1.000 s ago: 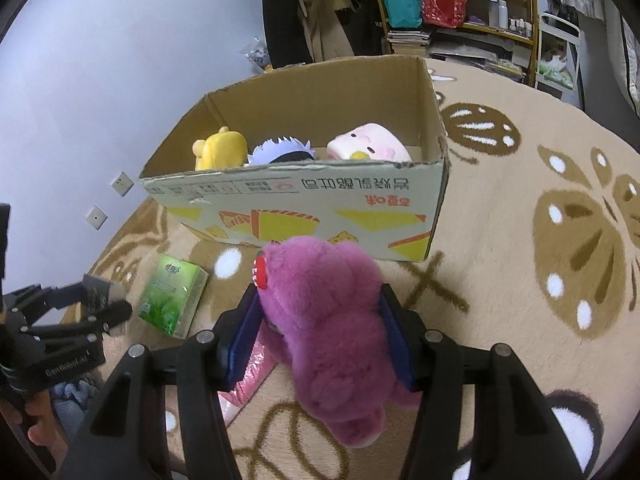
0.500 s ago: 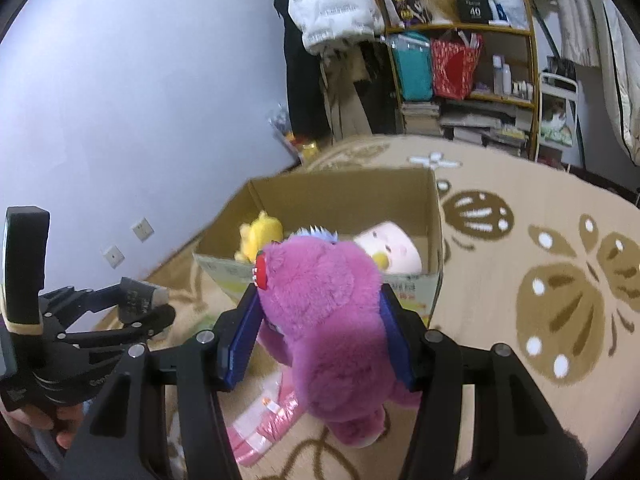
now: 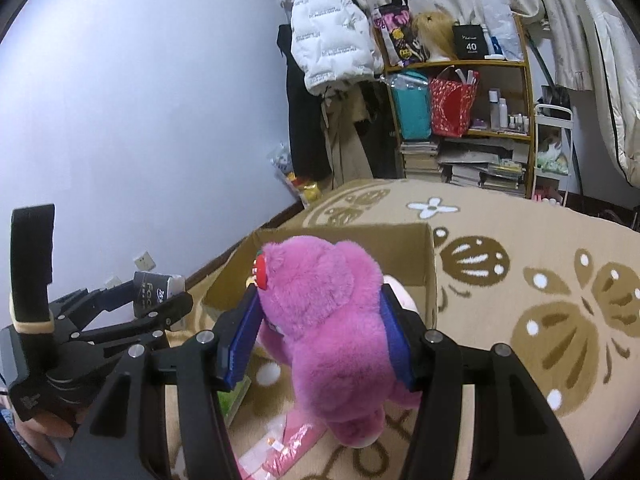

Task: Organize soft objects
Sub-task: 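Lift the tissue pack with left tool while right tool carries the magenta bear over the box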

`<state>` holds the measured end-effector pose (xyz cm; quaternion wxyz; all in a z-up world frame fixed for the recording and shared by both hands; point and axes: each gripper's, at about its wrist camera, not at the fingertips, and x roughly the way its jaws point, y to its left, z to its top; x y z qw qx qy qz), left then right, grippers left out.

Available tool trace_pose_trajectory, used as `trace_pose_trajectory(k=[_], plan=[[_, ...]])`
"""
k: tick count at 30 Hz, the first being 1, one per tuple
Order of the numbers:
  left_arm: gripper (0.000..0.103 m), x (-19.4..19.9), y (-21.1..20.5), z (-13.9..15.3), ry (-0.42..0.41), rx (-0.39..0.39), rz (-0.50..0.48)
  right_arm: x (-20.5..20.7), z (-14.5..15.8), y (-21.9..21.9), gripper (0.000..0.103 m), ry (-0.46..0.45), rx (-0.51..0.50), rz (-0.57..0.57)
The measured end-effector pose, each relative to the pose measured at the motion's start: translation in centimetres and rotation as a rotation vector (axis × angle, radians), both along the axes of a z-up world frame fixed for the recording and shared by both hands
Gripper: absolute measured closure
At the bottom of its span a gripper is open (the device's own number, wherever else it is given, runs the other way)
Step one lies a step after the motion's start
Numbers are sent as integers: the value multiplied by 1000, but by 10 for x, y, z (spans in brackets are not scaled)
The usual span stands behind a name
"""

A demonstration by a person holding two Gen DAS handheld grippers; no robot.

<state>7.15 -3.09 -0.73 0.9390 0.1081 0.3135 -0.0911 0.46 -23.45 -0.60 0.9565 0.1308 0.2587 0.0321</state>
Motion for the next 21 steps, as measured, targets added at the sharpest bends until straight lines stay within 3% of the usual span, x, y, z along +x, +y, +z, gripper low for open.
trace_pose_trajectory(k=[7, 21], plan=[[40, 17, -8, -3, -23, -14, 3, 11, 4, -7, 43, -33, 12, -17], [39, 43, -30, -5, -69, 33, -36, 33, 4, -23, 43, -62, 33, -25]])
